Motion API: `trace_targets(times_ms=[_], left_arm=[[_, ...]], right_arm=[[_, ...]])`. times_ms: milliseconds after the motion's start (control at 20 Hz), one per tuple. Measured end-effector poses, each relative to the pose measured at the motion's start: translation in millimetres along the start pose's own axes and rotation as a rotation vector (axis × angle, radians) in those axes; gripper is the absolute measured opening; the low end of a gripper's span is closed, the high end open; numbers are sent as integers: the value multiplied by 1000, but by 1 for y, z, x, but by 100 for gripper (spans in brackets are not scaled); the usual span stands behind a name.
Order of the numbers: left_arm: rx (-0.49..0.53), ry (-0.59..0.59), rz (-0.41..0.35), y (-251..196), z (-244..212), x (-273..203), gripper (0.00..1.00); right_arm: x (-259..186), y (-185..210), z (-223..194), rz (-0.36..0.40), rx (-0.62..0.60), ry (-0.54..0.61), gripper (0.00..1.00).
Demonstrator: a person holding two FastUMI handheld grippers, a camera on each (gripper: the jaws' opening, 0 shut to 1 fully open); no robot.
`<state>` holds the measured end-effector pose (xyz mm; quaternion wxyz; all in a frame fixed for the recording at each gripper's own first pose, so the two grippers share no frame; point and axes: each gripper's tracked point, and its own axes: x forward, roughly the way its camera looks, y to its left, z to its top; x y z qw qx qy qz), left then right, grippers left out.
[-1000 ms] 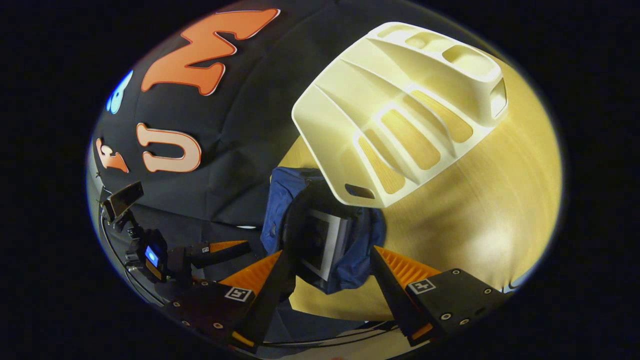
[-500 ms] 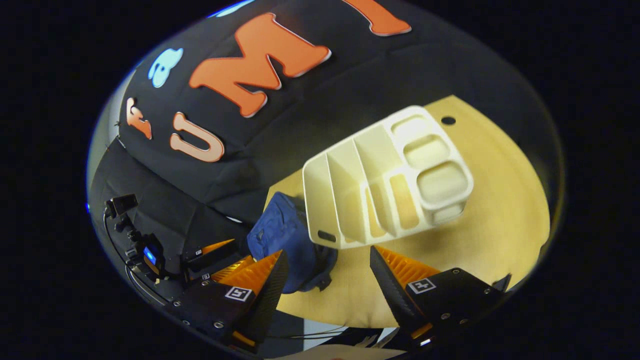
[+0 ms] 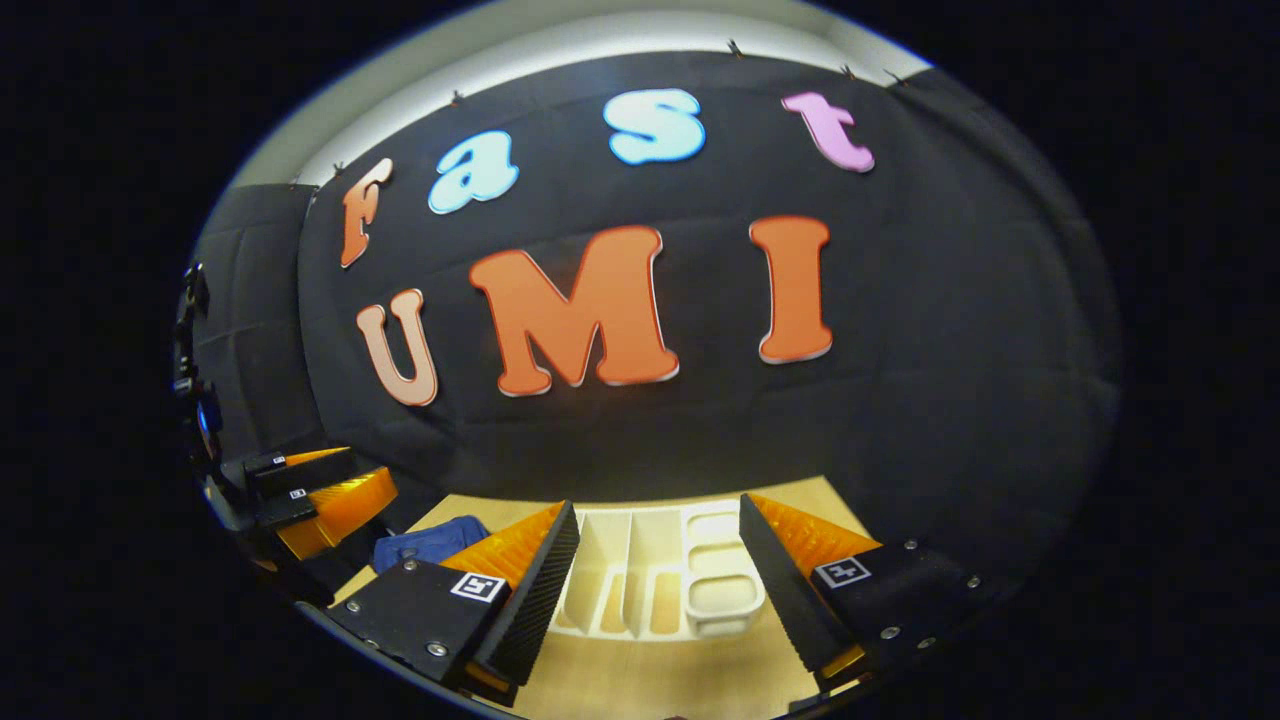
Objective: Open the schoolbag, grab two books from the bookshelf and put them into the schoolbag.
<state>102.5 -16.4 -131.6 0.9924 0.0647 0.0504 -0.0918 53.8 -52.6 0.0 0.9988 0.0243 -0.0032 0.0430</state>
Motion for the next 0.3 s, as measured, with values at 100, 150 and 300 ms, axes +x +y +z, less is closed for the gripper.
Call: trace_targets(times_ms=[100, 150, 300], left_arm=[[-9, -39, 0, -6, 12, -9, 100], [-11, -43, 5, -7, 14, -14, 100], [-16, -34, 12, -6, 7, -19, 95]], right_arm=[[-7, -4, 9, -37, -47, -56, 96], [-10, -2, 7, -36, -60, -52, 97], [-17, 7, 2, -16, -64, -26, 97]])
